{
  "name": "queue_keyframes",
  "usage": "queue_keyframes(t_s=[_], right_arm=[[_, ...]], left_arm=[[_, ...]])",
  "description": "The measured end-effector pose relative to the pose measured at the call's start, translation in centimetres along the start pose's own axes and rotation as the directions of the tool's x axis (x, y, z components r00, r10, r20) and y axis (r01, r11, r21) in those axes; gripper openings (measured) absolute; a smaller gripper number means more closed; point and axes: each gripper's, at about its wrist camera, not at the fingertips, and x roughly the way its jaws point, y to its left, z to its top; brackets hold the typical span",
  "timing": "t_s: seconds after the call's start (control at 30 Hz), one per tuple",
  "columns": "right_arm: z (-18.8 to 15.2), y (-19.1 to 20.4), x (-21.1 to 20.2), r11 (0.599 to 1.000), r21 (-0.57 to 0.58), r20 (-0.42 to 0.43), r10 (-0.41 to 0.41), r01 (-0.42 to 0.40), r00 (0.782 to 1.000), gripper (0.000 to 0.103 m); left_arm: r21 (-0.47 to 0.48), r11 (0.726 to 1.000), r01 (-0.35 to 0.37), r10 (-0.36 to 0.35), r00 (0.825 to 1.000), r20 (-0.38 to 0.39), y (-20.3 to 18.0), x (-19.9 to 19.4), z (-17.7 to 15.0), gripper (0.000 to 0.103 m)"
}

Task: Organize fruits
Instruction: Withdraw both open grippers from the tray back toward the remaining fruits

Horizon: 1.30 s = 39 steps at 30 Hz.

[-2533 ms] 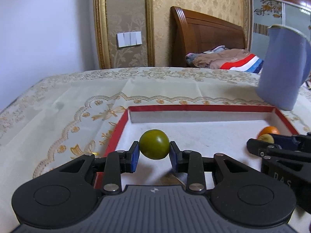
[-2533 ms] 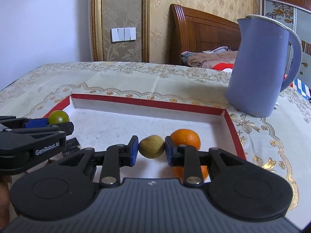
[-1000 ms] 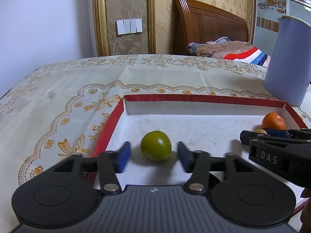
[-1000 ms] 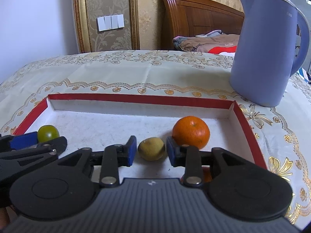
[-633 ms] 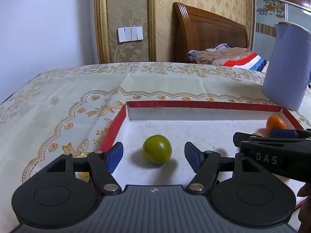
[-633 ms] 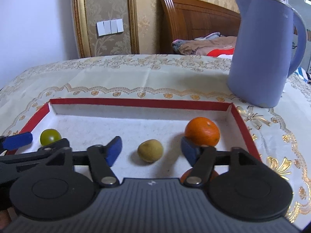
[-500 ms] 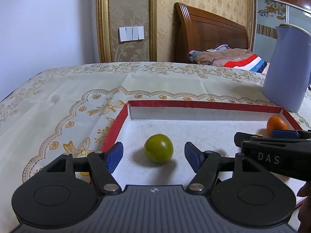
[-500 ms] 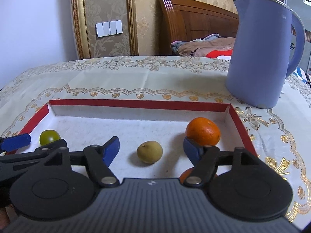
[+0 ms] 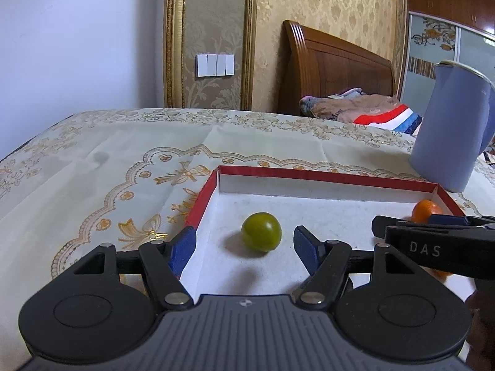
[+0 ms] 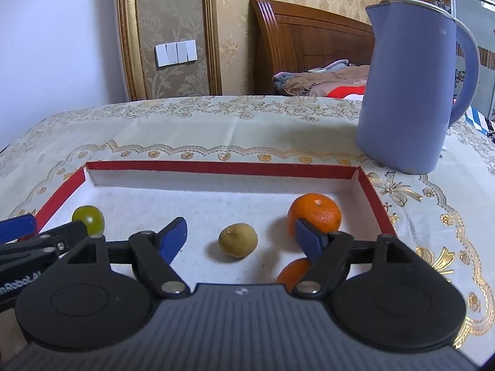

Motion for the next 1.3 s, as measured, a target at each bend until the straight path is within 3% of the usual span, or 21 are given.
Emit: queue_keyframes(t_s=[0.3, 0.57, 0.97, 1.3], right_arm=[[-0.3, -0.2, -0.4, 1.0, 0.002, 0.007, -0.012, 0.012, 1.0, 0.079], [-1.1, -1.0, -2.5, 1.0, 0.022, 0.033, 0.003, -0.004, 0.999, 0.088], [-1.8, -0.9, -3.5, 1.0, 0.009, 0.052, -0.015, 0.015, 0.999, 0.091], [-3.1, -1.4, -6.1, 0.999, 0.028, 0.079, 0.022, -0.025, 0.997, 0.094]], left_arm=[[0.071, 0.997, 0.008, -0.011, 1.0, 0.03, -1.1, -1.5, -1.0, 0.069], [0.051, 0.998, 0.032, -0.034, 0.999, 0.036, -0.3, -2.8, -1.8, 0.069], [0.049, 0.998, 0.034, -0.036, 0.999, 0.033, 0.0, -3.3, -2.3, 0.069], [0.036, 0.998, 0.044, -0.045, 0.999, 0.028, 0.3, -4.4, -2.9, 0.069]])
